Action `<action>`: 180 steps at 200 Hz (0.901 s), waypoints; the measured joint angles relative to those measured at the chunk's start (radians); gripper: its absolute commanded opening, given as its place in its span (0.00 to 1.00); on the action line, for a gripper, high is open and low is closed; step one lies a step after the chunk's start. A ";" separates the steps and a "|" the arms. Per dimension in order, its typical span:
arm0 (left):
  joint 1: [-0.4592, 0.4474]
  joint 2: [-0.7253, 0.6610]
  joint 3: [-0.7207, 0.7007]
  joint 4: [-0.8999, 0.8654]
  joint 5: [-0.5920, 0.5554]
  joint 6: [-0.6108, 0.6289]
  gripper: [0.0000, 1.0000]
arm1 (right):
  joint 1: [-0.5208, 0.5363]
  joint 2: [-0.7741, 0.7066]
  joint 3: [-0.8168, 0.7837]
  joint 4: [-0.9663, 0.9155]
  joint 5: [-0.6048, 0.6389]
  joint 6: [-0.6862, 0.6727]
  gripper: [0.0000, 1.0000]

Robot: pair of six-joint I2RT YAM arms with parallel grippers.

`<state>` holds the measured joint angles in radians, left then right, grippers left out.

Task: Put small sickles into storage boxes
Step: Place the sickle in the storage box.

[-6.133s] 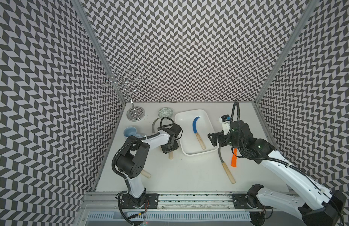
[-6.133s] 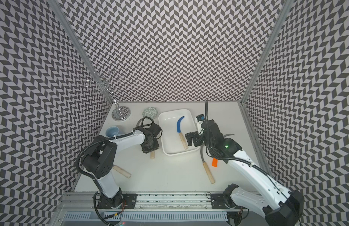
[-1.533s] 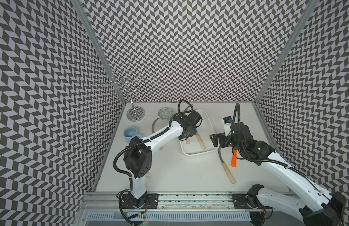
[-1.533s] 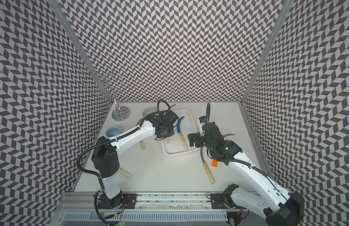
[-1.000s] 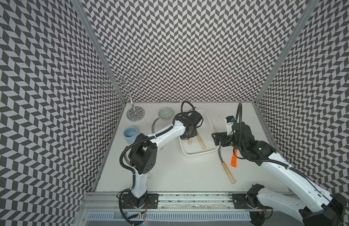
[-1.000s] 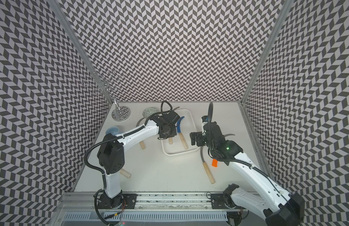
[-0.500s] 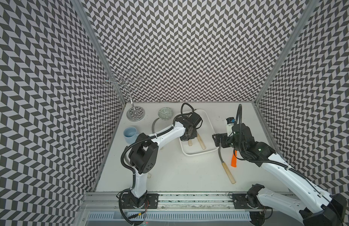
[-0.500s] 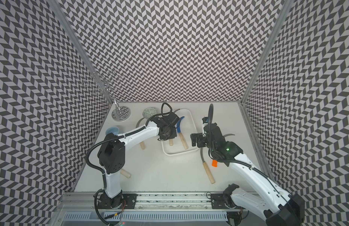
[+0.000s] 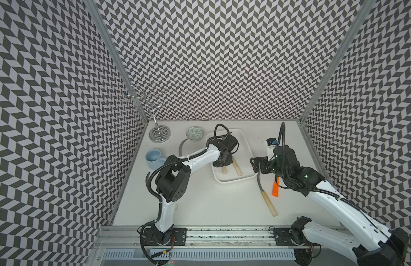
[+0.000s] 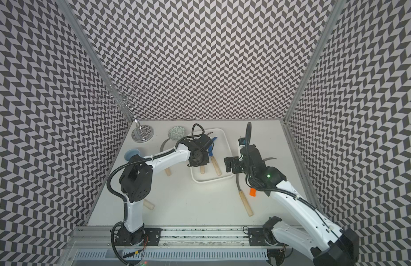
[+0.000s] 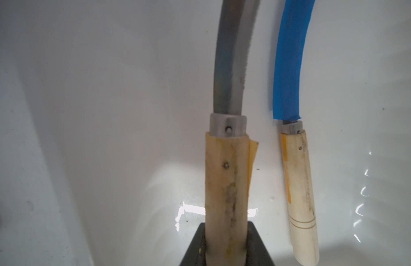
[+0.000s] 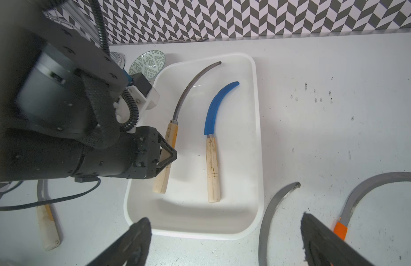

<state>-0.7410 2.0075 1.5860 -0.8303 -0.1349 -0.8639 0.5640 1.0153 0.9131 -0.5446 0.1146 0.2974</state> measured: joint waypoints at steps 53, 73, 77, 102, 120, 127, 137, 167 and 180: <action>0.002 0.007 -0.016 0.009 0.003 0.000 0.09 | 0.000 0.000 0.000 0.000 -0.003 0.000 1.00; 0.003 0.011 -0.019 0.013 0.006 0.000 0.09 | 0.000 0.000 0.000 0.000 -0.003 0.000 1.00; 0.003 0.013 -0.019 0.015 0.007 0.000 0.09 | 0.000 0.000 0.000 0.000 -0.003 0.000 1.00; 0.009 0.024 -0.019 0.021 0.011 0.000 0.09 | 0.000 0.000 0.000 0.000 -0.003 0.000 1.00; 0.010 0.032 -0.019 0.023 0.013 0.000 0.09 | 0.000 0.000 0.000 0.000 -0.004 0.000 1.00; 0.011 0.036 -0.019 0.023 0.014 0.000 0.09 | 0.000 0.000 0.000 0.000 -0.006 0.000 1.00; 0.012 0.041 -0.019 0.024 0.017 0.000 0.09 | 0.000 0.000 0.000 0.000 -0.007 0.000 1.00; 0.016 0.059 -0.019 0.028 0.021 0.000 0.09 | 0.000 0.000 0.000 0.000 -0.011 0.000 1.00; 0.017 0.068 -0.019 0.029 0.022 0.000 0.09 | 0.000 0.000 0.000 0.000 -0.014 0.000 1.00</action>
<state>-0.7238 2.0750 1.5673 -0.8009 -0.1131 -0.8642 0.5640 1.0153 0.9131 -0.5446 0.1009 0.2970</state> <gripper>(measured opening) 0.268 0.997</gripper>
